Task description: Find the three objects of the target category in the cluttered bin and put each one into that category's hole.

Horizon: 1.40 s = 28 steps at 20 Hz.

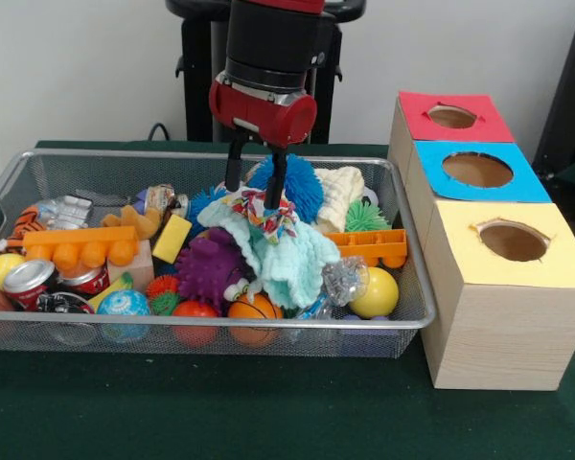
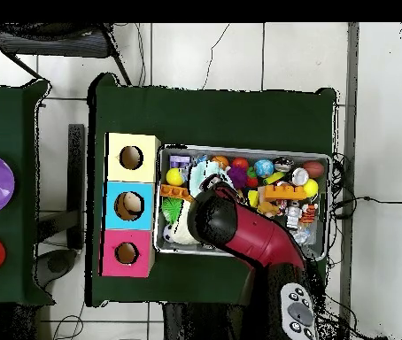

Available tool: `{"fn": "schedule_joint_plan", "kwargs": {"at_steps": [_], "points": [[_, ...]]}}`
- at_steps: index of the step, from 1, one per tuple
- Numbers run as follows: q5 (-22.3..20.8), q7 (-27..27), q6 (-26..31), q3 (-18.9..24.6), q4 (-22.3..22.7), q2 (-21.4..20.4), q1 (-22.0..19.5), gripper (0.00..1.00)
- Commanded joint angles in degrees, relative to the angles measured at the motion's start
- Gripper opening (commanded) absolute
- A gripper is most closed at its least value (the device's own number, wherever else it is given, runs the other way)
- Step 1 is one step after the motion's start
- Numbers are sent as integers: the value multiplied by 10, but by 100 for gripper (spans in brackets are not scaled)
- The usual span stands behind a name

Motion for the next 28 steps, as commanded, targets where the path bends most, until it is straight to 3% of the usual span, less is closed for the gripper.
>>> {"fn": "schedule_joint_plan", "kwargs": {"at_steps": [1, 17, 22, 28], "points": [[-1, 65, 52, 35, 14, -2, -14, 100], [18, 85, 44, 69, 61, 6, -29, 100], [23, 99, 11, 92, 73, 9, -38, 100], [27, 136, -89, 124, 71, 32, -46, 100]]}}
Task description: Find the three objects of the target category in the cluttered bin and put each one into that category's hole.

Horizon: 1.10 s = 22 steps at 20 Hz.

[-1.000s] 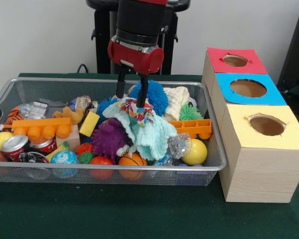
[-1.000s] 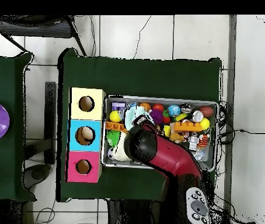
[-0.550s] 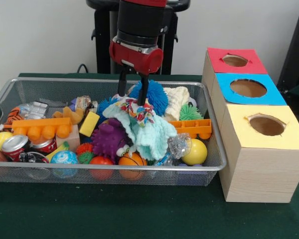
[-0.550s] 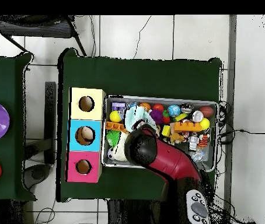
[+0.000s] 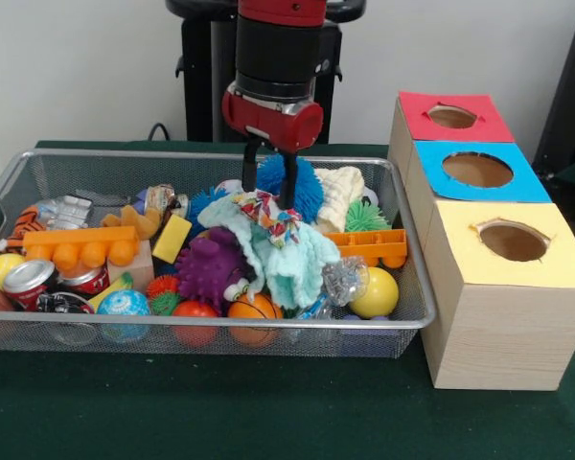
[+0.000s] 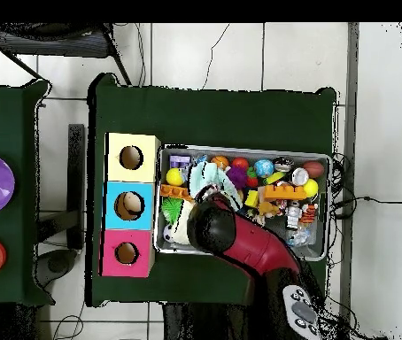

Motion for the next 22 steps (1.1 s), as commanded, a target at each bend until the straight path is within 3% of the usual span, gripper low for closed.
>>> {"fn": "schedule_joint_plan", "kwargs": {"at_steps": [1, 8, 9, 12, 22], "points": [[25, 136, -74, 80, 19, 33, -13, 100], [21, 125, -91, 70, 12, 39, -7, 100], [21, 122, -94, 67, 11, 39, -4, 0], [27, 129, -104, 54, 10, 39, 7, 0], [50, 120, -34, -6, 10, -18, 40, 0]]}}
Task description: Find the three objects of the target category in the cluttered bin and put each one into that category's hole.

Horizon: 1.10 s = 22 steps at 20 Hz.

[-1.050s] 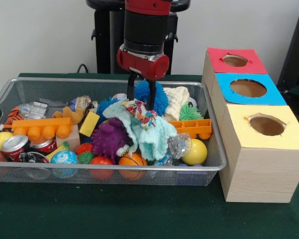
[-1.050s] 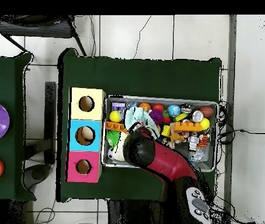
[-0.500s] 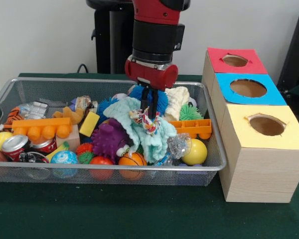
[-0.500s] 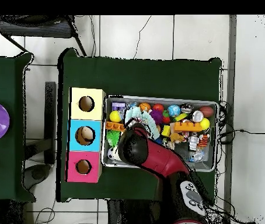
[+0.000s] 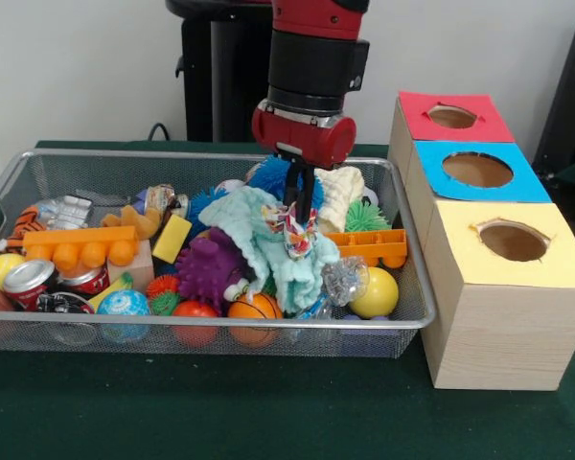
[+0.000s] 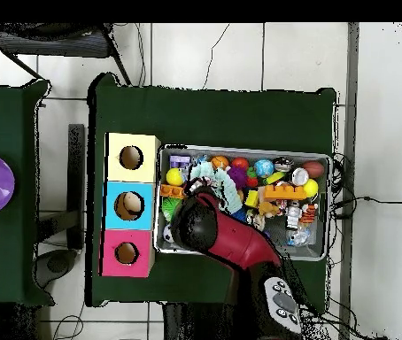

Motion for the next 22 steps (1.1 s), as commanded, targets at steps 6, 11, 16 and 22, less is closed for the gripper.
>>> {"fn": "schedule_joint_plan", "kwargs": {"at_steps": [6, 11, 16, 22], "points": [[26, 95, 124, -50, -15, -90, 30, 0], [26, 103, 180, -64, -35, -118, 50, 0], [38, 134, 192, -78, -41, -127, 81, 0], [65, 167, 170, -109, -69, -96, 134, 0]]}}
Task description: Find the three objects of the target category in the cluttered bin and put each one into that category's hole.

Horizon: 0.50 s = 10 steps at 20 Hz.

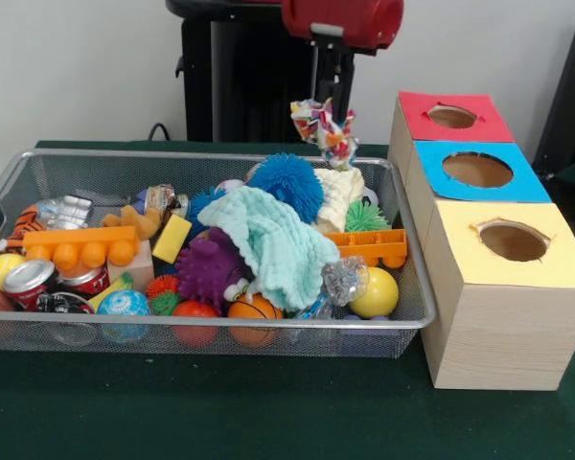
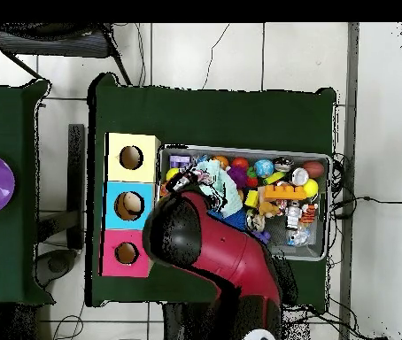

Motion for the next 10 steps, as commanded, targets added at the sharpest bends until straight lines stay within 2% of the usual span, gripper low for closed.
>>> {"fn": "schedule_joint_plan", "kwargs": {"at_steps": [1, 7, 10], "points": [[47, 174, 37, -21, -50, 30, 41, 0], [91, 208, 53, -65, -103, 78, 101, 0], [111, 208, 56, -71, -123, 98, 112, 0]]}}
